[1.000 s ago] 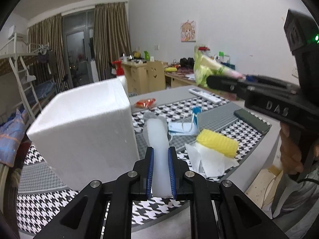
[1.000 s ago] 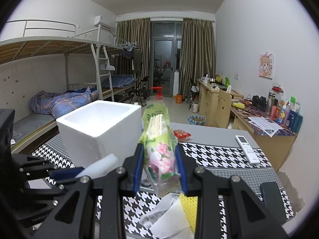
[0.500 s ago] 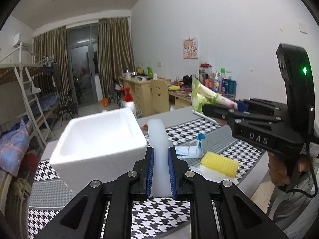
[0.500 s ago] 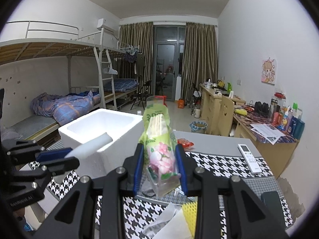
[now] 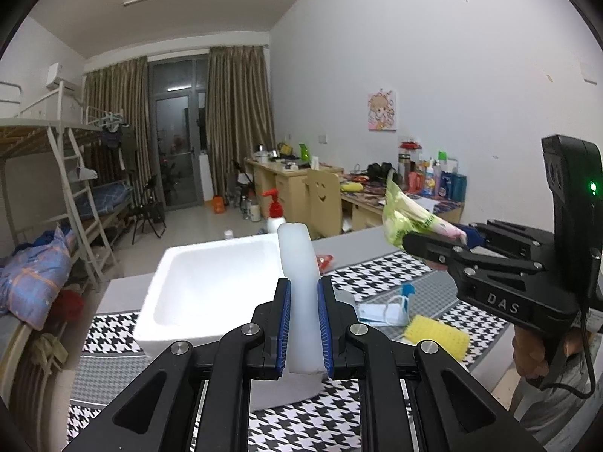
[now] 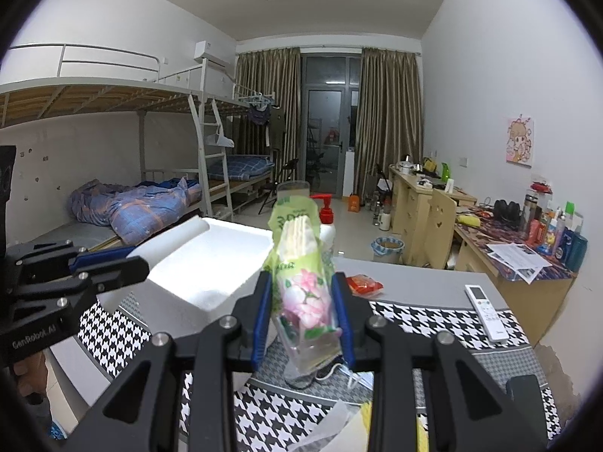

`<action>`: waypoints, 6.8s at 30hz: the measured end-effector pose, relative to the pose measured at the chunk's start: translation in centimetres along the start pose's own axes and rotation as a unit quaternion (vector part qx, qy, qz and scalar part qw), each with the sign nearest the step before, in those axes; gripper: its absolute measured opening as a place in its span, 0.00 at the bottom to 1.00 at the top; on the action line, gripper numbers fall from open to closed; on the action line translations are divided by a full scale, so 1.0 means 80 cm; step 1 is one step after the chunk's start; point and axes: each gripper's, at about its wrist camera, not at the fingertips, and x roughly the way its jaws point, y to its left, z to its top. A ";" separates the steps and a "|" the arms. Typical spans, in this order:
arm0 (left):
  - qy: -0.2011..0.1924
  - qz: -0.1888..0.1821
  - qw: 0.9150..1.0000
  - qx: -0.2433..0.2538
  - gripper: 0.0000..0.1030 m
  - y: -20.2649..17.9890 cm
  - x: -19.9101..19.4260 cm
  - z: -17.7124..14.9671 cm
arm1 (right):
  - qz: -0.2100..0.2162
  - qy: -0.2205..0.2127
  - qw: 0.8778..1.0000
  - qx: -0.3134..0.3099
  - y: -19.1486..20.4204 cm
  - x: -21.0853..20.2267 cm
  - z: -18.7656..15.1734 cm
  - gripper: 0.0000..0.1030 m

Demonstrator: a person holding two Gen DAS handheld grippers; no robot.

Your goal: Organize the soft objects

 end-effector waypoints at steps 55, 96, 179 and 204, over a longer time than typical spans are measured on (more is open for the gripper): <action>0.000 0.089 0.995 -0.051 0.15 0.084 0.045 0.021 | 0.089 0.068 0.994 -0.021 0.060 0.113 0.037 0.35; 0.016 0.068 0.996 -0.053 0.15 0.086 0.061 0.021 | 0.061 0.022 0.998 -0.016 0.042 0.083 0.045 0.79; -0.026 0.005 0.999 -0.023 0.99 -0.025 0.038 0.031 | -0.058 0.000 0.998 0.024 -0.062 -0.031 -0.008 0.79; -0.001 -0.066 0.998 0.011 0.99 -0.076 0.050 0.001 | -0.114 -0.008 0.992 0.048 -0.092 -0.064 -0.047 0.92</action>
